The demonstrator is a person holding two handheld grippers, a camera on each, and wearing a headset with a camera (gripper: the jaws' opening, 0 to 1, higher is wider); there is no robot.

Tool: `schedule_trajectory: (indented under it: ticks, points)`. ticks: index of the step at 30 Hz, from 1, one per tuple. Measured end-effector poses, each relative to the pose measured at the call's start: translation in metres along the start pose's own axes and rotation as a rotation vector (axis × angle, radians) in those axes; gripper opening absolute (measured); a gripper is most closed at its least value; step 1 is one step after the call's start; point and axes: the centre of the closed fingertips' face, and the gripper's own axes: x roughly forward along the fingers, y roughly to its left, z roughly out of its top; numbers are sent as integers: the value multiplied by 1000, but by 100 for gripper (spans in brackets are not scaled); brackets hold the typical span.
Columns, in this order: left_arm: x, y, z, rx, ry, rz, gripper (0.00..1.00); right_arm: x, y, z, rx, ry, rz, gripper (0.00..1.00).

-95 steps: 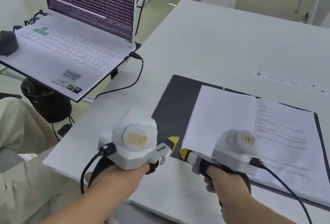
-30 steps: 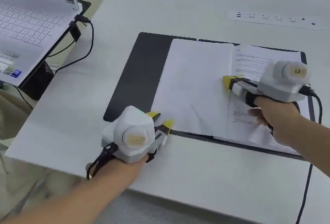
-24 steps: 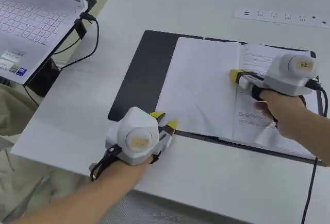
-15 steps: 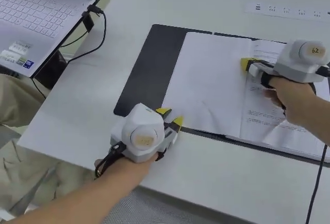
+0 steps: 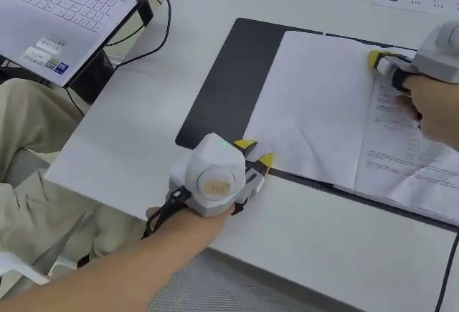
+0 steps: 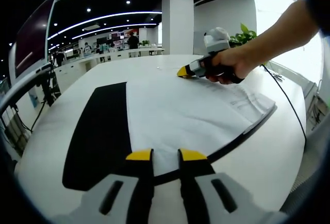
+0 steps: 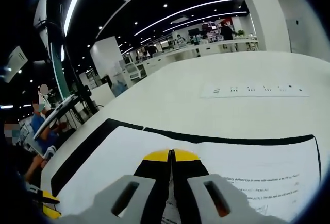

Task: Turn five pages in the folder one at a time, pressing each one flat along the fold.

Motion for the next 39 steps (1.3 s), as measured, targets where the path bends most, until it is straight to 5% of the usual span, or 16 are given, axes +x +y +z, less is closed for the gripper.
schedule_trajectory:
  ticks: [6, 15, 31, 34, 39]
  points:
    - [-1, 0, 1, -3, -1, 0, 17, 18, -23, 6, -4, -4, -35, 0]
    - [-1, 0, 0, -9, -2, 3, 17, 13, -23, -6, 63, 4, -25, 0]
    - [-1, 0, 0, -12, -9, 3, 17, -19, 1, -33, 89, 36, 21, 0]
    - [-1, 0, 0, -15, -10, 3, 17, -50, 31, -39, 59, 39, 36, 0]
    - [-1, 0, 0, -25, -10, 5, 17, -72, 49, -43, 48, 53, 46, 0]
